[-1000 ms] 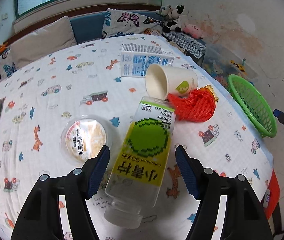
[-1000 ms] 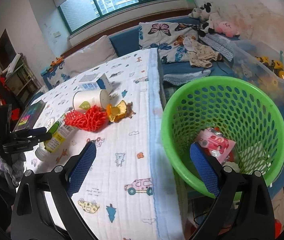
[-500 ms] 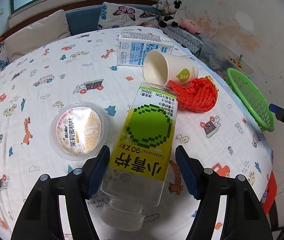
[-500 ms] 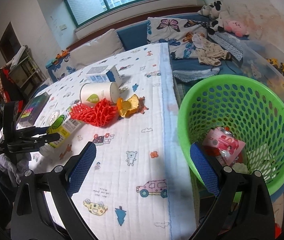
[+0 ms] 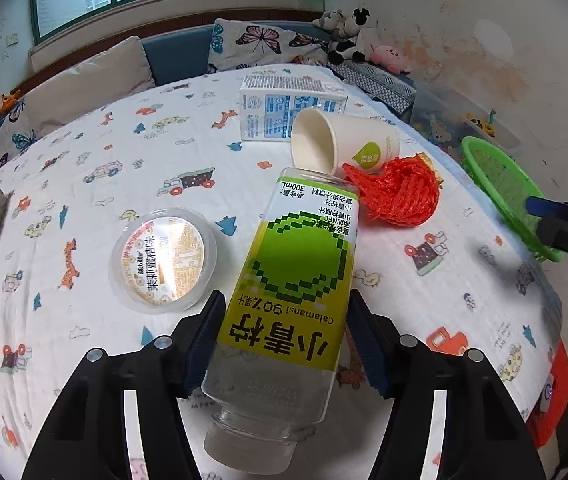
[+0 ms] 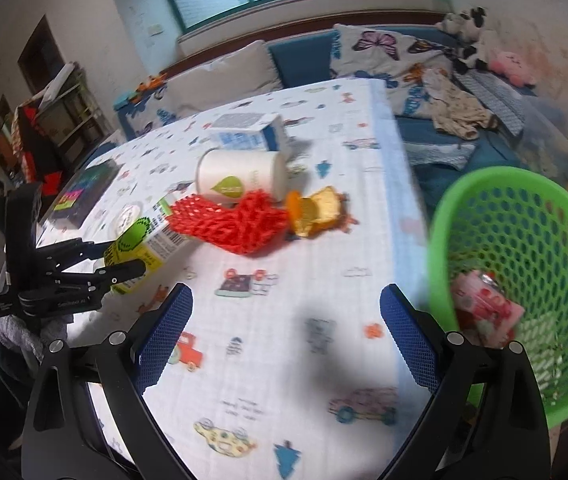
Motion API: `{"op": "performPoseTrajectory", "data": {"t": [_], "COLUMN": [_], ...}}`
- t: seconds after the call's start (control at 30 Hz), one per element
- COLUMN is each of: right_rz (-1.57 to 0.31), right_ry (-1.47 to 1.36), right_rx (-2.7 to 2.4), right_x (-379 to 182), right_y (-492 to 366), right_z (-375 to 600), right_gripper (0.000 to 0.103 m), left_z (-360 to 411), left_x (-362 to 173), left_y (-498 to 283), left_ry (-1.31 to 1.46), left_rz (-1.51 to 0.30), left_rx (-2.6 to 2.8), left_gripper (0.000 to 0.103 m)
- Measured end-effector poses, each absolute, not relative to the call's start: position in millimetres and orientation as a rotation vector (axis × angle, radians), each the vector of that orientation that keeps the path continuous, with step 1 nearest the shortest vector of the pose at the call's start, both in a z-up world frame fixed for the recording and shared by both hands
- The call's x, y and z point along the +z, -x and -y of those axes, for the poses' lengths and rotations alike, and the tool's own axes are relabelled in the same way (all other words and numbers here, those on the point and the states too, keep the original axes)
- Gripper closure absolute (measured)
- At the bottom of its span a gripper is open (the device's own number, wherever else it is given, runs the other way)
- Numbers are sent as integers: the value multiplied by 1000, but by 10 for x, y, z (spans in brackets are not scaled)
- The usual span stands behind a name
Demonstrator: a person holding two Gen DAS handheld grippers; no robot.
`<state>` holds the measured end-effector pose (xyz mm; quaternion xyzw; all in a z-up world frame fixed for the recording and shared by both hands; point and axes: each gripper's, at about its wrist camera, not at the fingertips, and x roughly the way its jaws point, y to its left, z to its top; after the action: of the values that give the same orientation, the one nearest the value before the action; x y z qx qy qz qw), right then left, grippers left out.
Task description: Collect trash
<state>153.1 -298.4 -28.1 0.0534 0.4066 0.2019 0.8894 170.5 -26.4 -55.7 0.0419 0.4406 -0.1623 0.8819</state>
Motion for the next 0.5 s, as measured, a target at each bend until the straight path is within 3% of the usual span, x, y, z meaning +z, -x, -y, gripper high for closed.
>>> {"op": "performPoseTrajectory", "data": {"t": [0.5], "right_rz": [-877], "right_ry": [-62], "right_rx": [513], "right_x": [-445], "right_y": [-1948], "right_z": [2391], "right_gripper": [14], "left_z": [-100], "left_x": [-196], "left_y": [-1463], "left_ry": [-25], "left_rz": [-849], "left_rx": [-290], "left_gripper": [44]}}
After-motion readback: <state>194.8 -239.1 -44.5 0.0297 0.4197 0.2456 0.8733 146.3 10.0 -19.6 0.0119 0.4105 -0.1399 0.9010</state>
